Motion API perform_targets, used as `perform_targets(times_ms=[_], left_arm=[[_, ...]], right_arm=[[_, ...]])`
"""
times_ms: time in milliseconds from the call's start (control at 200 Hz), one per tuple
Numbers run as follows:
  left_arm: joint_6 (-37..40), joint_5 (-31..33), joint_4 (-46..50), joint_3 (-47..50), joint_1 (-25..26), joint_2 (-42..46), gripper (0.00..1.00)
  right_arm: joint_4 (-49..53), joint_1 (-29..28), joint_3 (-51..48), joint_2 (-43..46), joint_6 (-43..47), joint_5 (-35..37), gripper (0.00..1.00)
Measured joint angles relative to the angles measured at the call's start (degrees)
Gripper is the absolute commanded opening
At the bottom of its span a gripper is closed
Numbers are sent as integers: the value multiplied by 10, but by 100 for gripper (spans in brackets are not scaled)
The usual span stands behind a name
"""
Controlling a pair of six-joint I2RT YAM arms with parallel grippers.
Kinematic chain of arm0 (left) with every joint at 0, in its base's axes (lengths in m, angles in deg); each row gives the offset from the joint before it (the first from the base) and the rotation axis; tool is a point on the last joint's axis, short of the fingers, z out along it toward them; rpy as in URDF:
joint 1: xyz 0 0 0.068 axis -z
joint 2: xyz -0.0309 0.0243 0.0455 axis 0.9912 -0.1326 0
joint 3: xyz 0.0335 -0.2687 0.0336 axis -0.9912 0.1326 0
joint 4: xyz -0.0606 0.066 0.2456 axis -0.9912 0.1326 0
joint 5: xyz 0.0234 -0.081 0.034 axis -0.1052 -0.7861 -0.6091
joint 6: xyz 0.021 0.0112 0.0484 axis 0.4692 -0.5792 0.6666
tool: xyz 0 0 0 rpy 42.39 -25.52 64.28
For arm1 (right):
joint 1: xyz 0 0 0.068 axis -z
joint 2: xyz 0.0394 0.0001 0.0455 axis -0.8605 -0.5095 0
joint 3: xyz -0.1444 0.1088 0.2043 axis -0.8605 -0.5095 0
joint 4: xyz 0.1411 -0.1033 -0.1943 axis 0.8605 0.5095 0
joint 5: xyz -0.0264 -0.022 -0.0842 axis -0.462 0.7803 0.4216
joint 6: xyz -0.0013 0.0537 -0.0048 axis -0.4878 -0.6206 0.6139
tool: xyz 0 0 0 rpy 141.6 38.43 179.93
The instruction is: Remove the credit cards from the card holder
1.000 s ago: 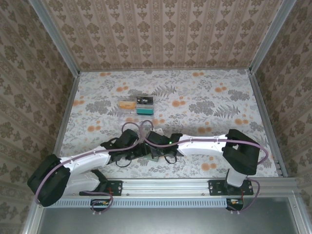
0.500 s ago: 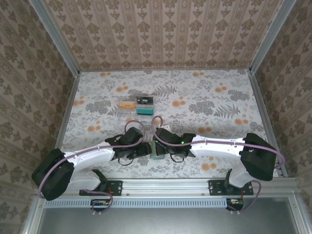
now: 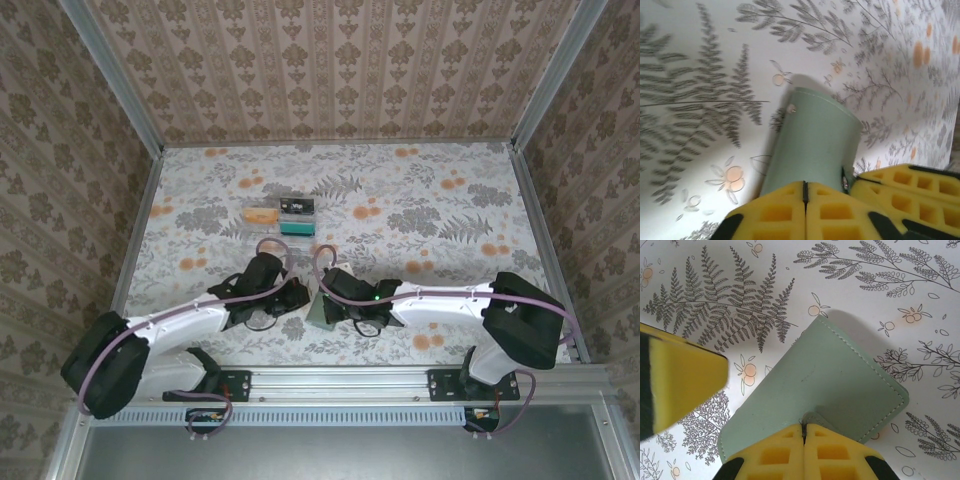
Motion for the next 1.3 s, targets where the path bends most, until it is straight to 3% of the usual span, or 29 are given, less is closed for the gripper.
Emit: perform_targets(times_ms=[405, 620, 1015, 1070, 1210, 1300], left_arm=[[-30, -68, -105, -10, 16, -143, 0], [-8, -61, -9, -112, 36, -210, 0], [-2, -70, 9, -145, 45, -244, 0], [-2, -69, 9, -144, 44, -237, 12], [2, -49, 30, -126, 30, -182, 62], [5, -22, 88, -111, -12, -99, 70]], right_arm=[[-2, 1, -2, -11, 0, -6, 0], [23, 13, -11, 2, 0, 6, 0], [53, 17, -15, 103, 0, 10, 0], [47, 17, -13, 115, 1, 10, 0], [48, 17, -7, 119, 4, 10, 0], [54, 17, 3, 119, 11, 10, 0]])
